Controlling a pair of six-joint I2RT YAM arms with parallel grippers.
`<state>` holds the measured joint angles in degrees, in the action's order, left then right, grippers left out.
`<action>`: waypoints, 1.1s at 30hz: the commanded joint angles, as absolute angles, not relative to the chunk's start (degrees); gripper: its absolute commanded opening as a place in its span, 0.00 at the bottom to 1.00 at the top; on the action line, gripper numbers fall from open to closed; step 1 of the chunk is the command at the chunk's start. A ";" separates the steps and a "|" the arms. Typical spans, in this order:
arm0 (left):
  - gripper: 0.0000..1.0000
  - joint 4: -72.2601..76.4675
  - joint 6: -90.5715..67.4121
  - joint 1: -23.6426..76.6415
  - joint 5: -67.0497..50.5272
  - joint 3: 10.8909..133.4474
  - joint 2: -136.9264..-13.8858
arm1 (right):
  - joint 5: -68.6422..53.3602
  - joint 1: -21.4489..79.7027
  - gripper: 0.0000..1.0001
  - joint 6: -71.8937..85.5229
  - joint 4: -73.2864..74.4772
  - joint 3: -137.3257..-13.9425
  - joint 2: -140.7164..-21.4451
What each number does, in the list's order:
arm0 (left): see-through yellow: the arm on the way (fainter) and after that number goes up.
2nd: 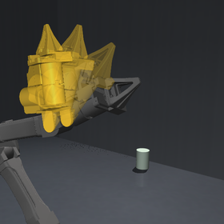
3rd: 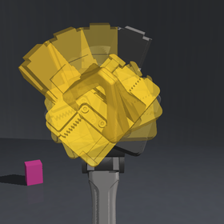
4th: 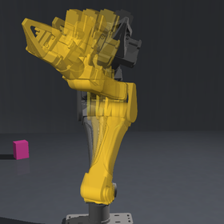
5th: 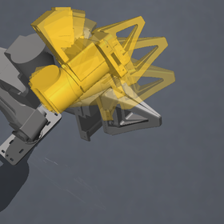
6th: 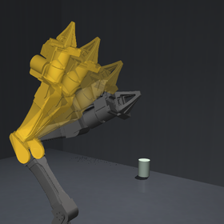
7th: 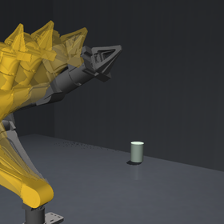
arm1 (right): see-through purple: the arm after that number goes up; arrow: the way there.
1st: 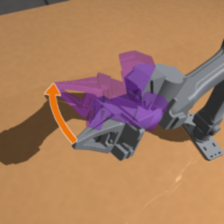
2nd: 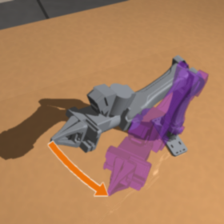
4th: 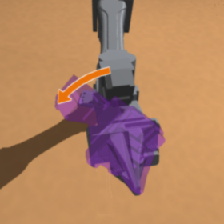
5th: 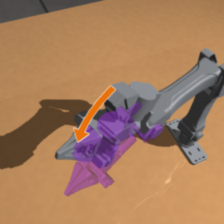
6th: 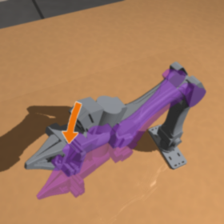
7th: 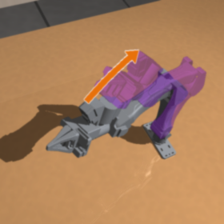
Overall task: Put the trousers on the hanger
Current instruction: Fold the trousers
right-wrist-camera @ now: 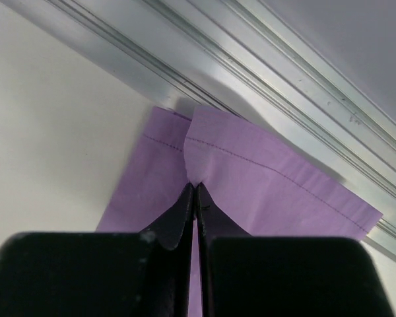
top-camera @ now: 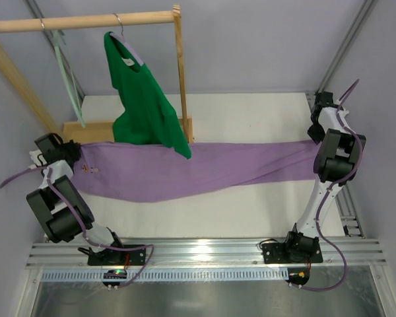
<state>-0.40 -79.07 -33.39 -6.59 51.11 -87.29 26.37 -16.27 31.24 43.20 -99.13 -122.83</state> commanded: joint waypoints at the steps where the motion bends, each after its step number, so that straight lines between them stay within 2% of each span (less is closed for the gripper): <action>1: 0.01 9.14 -78.84 -34.63 -6.24 51.33 -87.71 | 25.85 -16.26 0.04 29.01 39.73 -100.72 -123.66; 4: 0.00 10.54 -78.23 -34.63 -8.43 52.03 -89.12 | 21.02 -15.91 0.05 26.11 38.85 -100.81 -124.27; 6: 0.05 10.37 -77.61 -34.54 -10.71 52.64 -90.26 | 17.94 -15.21 0.14 24.71 38.76 -100.72 -124.02; 7: 0.11 10.46 -77.43 -34.54 -11.59 52.91 -90.61 | 17.32 -14.94 0.27 24.52 39.02 -100.46 -123.23; 8: 0.24 10.46 -77.17 -34.54 -12.30 53.43 -90.79 | 16.62 -14.68 0.32 24.17 39.37 -100.20 -122.53; 10: 0.39 10.46 -76.03 -34.54 -14.32 53.87 -90.88 | 14.33 -14.15 0.41 24.08 39.99 -99.24 -119.99; 11: 0.51 9.59 -75.42 -34.63 -14.67 54.92 -90.62 | 14.07 -13.98 0.46 24.26 40.43 -98.71 -118.84; 17: 0.70 3.70 -70.93 -34.28 -15.12 57.04 -86.40 | 9.15 -13.97 0.54 25.57 40.69 -90.28 -107.08; 22: 0.76 -1.39 -68.47 -33.93 -15.38 56.61 -82.54 | 3.08 -13.97 0.59 29.43 41.04 -80.18 -99.50; 26: 0.86 -6.22 -66.19 -32.78 -15.38 54.76 -79.63 | 3.07 -14.15 0.58 34.71 44.98 -75.68 -97.12; 30: 0.86 -12.89 -63.55 -32.08 -14.42 53.35 -75.87 | 6.59 -15.20 0.56 36.91 47.72 -71.99 -95.81; 33: 0.86 -16.33 -61.18 -32.17 -14.06 51.25 -73.57 | 6.68 -18.27 0.56 36.74 44.49 -66.29 -92.21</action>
<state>-9.63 -65.39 -32.25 -14.26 53.04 -76.47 5.28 -15.33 34.57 44.62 -69.63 -96.62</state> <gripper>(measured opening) 0.858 0.566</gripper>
